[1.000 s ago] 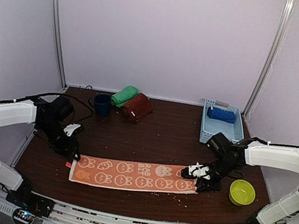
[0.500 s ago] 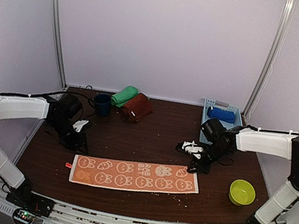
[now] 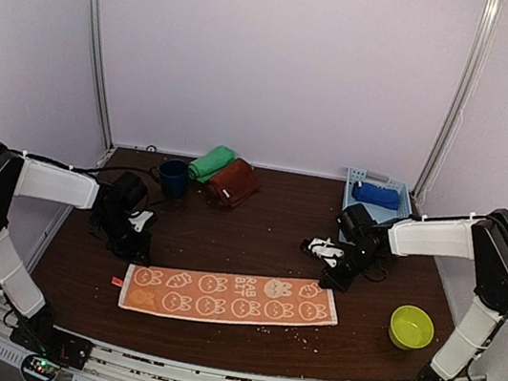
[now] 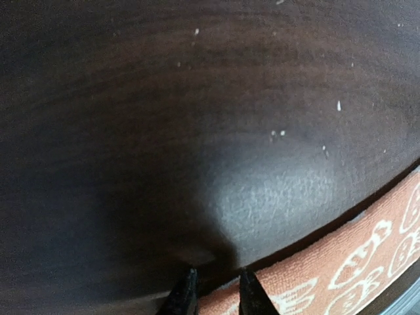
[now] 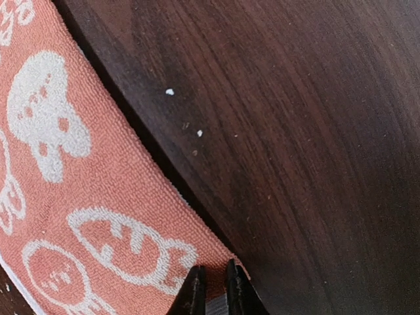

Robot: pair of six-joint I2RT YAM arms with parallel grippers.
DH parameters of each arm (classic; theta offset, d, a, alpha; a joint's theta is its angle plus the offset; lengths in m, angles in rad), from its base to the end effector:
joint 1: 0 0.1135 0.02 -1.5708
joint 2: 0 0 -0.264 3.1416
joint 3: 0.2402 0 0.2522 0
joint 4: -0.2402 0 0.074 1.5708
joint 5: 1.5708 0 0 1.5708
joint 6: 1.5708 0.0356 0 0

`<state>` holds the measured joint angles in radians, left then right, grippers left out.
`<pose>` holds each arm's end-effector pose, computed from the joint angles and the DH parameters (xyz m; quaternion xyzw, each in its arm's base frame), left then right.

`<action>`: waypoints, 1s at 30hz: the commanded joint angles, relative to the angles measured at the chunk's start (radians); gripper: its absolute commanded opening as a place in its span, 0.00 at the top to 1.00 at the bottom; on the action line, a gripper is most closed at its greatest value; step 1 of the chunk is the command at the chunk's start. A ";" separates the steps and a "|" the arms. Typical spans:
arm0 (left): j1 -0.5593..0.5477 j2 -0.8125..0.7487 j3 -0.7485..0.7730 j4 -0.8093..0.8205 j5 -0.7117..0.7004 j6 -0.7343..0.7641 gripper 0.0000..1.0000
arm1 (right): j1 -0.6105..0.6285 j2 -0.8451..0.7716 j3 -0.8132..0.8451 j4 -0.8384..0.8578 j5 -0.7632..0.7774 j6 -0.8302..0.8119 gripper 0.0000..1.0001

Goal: Roll the towels
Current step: Adjust the towel at the center of the board.

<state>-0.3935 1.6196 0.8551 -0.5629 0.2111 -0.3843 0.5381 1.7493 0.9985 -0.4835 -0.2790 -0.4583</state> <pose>0.2534 -0.1133 0.1453 0.0173 0.9870 -0.1425 0.0721 0.2720 0.1738 0.1479 -0.4870 0.8465 0.1436 0.1602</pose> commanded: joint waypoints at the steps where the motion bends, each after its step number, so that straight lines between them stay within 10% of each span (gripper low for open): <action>1: -0.002 0.074 0.019 0.076 -0.042 -0.008 0.76 | -0.018 0.060 -0.007 0.014 0.123 0.024 0.84; 26: -0.004 -0.145 0.006 -0.105 0.054 -0.007 0.87 | -0.053 -0.226 0.173 -0.088 -0.019 0.058 0.69; 28: -0.004 -0.135 -0.006 -0.101 0.048 -0.002 0.92 | -0.063 -0.228 0.154 -0.024 0.000 0.117 0.51; 30: -0.004 -0.121 -0.004 -0.097 0.056 0.004 0.95 | -0.097 -0.191 0.160 -0.047 -0.080 0.155 0.12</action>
<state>-0.3946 1.4796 0.8650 -0.6403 0.2317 -0.3973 0.4854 1.5173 1.1603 -0.5293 -0.2935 -0.3908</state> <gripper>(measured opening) 0.071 0.544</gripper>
